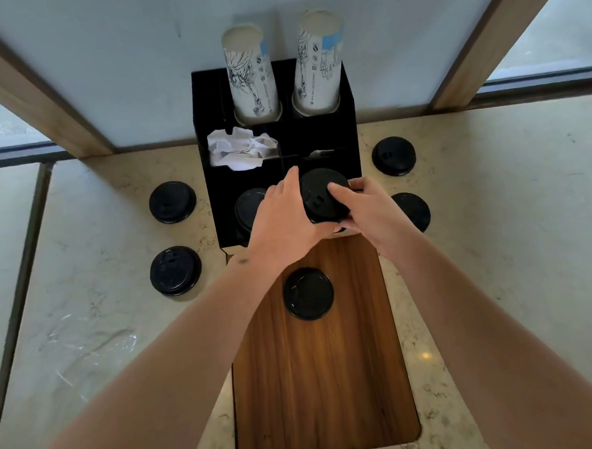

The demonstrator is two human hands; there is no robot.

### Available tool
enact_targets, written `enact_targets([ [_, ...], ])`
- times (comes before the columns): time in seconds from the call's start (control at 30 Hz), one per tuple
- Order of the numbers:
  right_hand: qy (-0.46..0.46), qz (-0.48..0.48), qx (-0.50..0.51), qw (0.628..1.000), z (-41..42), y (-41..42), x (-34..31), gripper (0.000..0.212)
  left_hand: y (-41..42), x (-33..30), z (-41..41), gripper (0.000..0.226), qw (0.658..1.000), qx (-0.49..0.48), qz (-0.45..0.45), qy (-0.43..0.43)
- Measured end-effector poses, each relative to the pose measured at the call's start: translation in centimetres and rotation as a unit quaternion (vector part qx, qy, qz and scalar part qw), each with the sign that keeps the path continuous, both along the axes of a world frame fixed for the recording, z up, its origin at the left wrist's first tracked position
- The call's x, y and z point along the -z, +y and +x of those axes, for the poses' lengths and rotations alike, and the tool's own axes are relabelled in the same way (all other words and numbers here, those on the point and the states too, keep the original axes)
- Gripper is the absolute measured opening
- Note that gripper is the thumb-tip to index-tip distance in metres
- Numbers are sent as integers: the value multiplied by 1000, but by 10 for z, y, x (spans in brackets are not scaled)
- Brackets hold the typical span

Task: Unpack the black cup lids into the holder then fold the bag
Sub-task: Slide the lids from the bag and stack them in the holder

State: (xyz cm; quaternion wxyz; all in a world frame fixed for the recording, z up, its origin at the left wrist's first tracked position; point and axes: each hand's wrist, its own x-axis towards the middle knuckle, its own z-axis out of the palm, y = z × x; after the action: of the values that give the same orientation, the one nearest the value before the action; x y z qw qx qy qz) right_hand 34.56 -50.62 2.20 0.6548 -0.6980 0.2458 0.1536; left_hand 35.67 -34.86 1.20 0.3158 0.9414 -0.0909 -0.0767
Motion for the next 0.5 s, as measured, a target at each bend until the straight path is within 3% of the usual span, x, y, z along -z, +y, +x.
enact_targets([
  [0.07,-22,-156,-73,985,9,-1,1,44,-5,3,7,101,994,8,95,-58],
  [0.17,-44,-270,-103,956,15,2,1,44,-17,6,11,83,978,3,176,-111],
  [0.27,-67,-282,-80,954,16,12,3,46,-28,7,13,60,970,-26,209,-121],
  [0.4,-71,-271,-51,959,22,25,6,51,-34,14,11,75,967,-24,234,-99],
  [0.5,-62,-294,-57,952,29,28,10,50,-28,23,7,74,965,-10,243,-94],
])
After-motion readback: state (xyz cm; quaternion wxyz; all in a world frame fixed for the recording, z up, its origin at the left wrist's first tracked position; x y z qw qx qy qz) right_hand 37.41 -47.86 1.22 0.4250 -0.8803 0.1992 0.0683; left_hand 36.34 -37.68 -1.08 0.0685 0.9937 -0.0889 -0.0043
